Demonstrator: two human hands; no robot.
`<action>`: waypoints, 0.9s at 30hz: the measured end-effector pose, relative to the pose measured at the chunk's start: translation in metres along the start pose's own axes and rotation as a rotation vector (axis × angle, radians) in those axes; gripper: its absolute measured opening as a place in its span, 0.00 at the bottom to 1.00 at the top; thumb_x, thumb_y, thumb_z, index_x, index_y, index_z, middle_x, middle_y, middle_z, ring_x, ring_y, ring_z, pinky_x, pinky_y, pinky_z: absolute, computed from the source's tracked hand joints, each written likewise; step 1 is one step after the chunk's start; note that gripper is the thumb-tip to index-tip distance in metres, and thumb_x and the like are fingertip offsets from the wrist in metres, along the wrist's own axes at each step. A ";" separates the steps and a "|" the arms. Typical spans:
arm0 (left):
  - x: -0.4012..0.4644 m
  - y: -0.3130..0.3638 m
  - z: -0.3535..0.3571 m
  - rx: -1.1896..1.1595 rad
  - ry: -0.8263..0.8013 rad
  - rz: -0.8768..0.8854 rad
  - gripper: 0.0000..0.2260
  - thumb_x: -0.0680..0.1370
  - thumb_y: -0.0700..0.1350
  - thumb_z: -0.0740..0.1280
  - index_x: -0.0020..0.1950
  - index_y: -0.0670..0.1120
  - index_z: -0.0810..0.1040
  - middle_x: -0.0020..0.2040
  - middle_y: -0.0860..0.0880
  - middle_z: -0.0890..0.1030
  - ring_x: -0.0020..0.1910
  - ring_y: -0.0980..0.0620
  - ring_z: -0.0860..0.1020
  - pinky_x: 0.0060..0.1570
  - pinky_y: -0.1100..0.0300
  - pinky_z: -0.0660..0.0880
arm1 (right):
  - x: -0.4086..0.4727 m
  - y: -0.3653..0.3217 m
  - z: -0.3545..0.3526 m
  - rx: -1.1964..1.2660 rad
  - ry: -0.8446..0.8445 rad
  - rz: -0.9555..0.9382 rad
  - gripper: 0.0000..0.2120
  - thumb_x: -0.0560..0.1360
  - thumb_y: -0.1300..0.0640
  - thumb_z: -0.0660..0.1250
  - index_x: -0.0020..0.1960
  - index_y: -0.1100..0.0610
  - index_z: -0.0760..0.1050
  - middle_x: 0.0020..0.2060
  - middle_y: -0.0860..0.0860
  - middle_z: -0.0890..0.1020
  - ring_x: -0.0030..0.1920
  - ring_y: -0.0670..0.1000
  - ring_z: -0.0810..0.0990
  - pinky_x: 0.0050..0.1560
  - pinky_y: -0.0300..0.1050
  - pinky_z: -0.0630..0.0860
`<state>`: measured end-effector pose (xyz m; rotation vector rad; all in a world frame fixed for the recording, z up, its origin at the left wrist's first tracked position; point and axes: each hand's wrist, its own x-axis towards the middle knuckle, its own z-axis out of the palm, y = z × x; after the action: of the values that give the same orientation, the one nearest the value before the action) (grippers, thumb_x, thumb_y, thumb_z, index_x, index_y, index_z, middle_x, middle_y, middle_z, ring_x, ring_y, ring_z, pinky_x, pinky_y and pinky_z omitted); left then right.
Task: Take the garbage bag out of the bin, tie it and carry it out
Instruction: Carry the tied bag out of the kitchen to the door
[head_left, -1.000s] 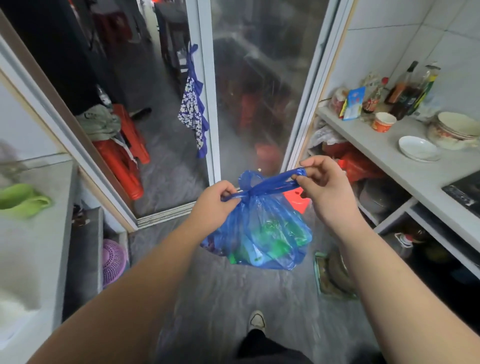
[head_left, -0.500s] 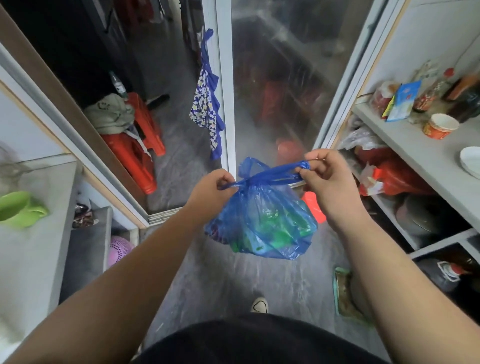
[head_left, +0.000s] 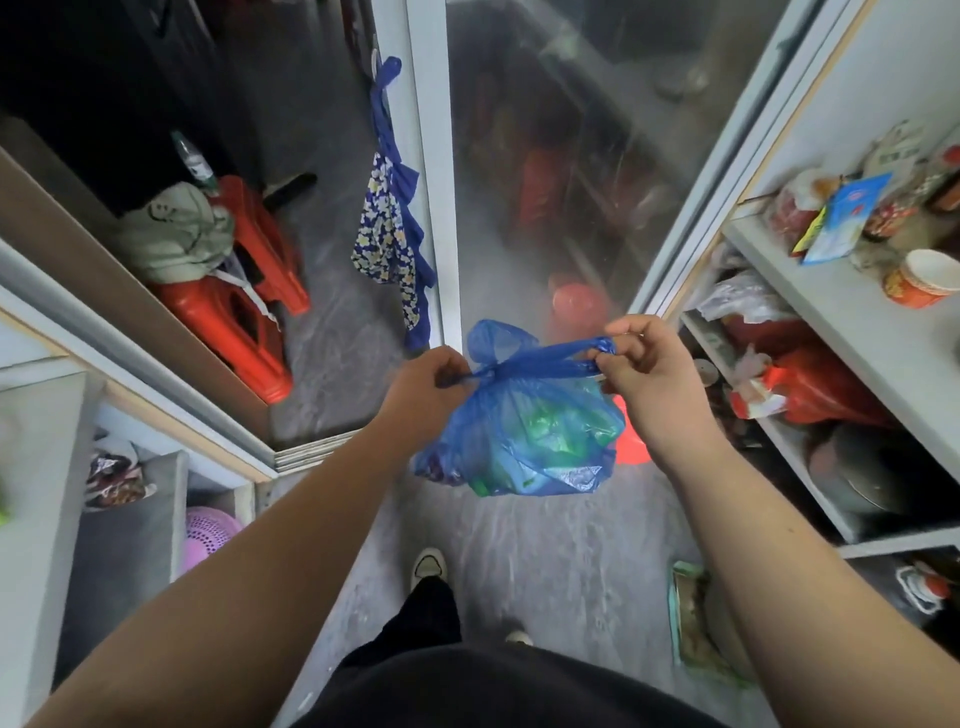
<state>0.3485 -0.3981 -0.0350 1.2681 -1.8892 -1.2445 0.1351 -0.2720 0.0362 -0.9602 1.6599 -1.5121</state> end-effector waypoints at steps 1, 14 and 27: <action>0.012 -0.003 0.001 -0.003 -0.024 -0.008 0.06 0.72 0.40 0.73 0.40 0.46 0.76 0.34 0.50 0.79 0.35 0.54 0.74 0.41 0.56 0.73 | 0.011 0.003 0.003 -0.008 0.015 0.006 0.14 0.76 0.69 0.66 0.50 0.51 0.74 0.39 0.49 0.83 0.41 0.50 0.82 0.40 0.44 0.76; 0.138 -0.032 0.035 0.078 -0.199 -0.030 0.11 0.73 0.44 0.71 0.36 0.56 0.73 0.32 0.65 0.78 0.32 0.67 0.75 0.36 0.76 0.68 | 0.112 0.060 0.013 -0.020 0.229 0.139 0.12 0.75 0.68 0.67 0.54 0.55 0.74 0.41 0.56 0.82 0.42 0.51 0.82 0.40 0.45 0.76; 0.208 -0.013 0.139 0.156 -0.061 -0.151 0.07 0.74 0.45 0.72 0.38 0.51 0.77 0.32 0.57 0.77 0.31 0.71 0.74 0.33 0.77 0.66 | 0.215 0.099 -0.080 -0.150 0.085 0.216 0.15 0.75 0.67 0.69 0.49 0.47 0.75 0.43 0.62 0.83 0.44 0.54 0.84 0.42 0.48 0.79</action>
<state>0.1555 -0.5344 -0.1176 1.4937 -1.9973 -1.2436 -0.0474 -0.4152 -0.0569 -0.7734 1.8935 -1.3153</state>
